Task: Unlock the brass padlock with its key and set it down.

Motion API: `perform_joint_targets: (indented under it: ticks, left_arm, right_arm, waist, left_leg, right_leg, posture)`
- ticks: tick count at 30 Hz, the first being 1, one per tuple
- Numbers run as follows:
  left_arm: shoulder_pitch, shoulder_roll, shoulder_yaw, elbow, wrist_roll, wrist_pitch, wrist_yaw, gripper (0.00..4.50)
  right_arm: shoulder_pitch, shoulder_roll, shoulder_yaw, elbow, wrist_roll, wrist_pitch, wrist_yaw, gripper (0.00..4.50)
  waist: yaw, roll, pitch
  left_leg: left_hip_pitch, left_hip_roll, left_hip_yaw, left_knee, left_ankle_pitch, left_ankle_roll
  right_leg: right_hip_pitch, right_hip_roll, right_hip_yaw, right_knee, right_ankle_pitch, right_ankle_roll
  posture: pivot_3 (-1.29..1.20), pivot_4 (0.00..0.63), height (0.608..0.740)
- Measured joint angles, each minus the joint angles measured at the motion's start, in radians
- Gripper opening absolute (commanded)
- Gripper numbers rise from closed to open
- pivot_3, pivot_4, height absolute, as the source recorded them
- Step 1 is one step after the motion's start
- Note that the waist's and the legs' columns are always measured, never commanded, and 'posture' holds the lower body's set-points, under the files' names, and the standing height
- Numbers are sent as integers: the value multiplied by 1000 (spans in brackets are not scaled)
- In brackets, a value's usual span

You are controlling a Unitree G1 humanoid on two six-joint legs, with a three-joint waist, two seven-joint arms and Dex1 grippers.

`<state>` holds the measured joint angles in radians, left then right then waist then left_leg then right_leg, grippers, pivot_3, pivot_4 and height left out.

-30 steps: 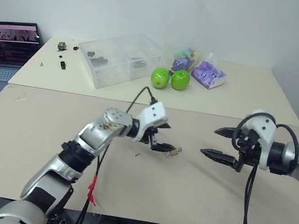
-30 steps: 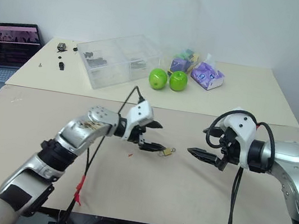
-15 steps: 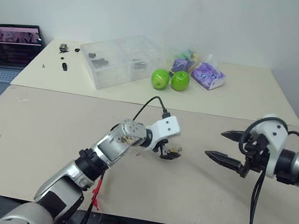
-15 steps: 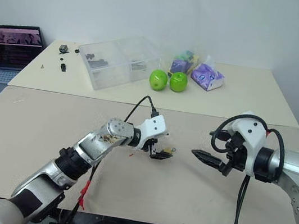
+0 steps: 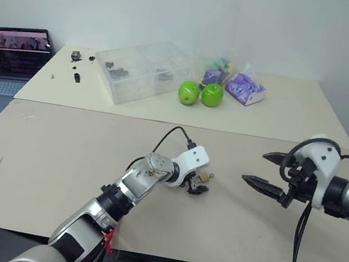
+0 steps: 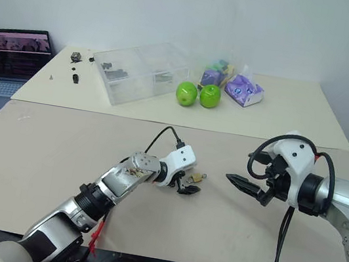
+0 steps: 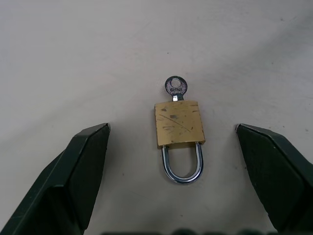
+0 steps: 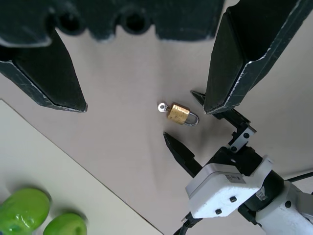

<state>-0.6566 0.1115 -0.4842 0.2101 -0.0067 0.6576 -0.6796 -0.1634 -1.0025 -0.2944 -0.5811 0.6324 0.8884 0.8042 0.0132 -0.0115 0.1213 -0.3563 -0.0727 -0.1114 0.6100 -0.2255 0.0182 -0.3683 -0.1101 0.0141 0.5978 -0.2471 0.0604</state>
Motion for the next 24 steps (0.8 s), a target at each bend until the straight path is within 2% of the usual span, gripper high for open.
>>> perform_joint_targets:
  ticks: [24]
  left_arm:
    - [5,-76,34,59,7,-35,51,4392]
  right_arm:
    - [33,-6,-38,-19,19,29,-22,4500]
  waist:
    - [23,0,0]
  left_leg:
    - [0,0,1,2,0,0]
  right_leg:
    - [1,-1,0,-3,2,1]
  posture:
    - [0,150,740]
